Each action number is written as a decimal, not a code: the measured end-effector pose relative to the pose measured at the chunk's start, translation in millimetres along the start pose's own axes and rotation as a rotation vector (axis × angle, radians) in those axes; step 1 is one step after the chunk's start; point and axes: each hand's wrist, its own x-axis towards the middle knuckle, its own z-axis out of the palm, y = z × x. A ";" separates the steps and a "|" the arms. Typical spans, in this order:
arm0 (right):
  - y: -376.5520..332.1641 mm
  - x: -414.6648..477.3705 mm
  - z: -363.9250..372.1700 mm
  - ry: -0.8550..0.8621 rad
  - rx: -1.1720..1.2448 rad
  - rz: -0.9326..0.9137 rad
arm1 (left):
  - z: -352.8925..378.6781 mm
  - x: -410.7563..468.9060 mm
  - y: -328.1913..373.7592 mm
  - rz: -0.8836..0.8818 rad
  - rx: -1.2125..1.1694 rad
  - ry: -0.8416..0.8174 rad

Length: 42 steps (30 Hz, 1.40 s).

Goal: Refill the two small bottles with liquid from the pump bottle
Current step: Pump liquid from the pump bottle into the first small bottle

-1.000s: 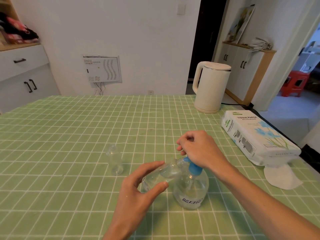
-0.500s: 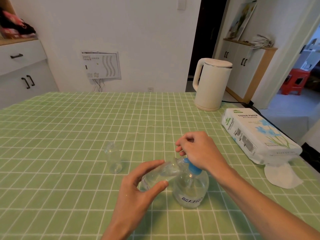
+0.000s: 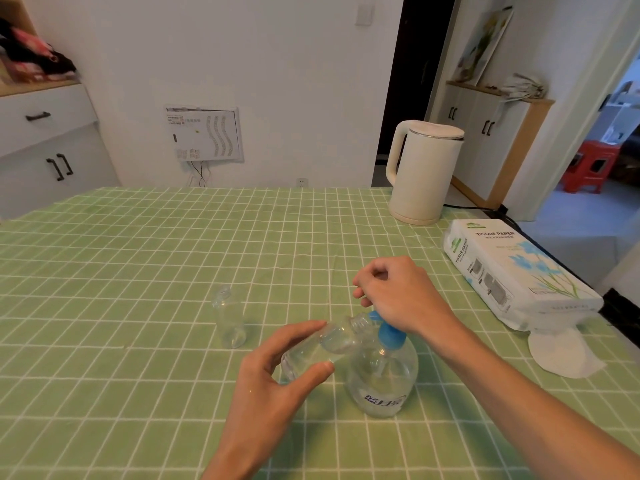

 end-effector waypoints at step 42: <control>1.4 -2.0 0.0 -0.033 0.027 0.032 | 2.8 -1.9 -1.6 -0.042 0.002 0.009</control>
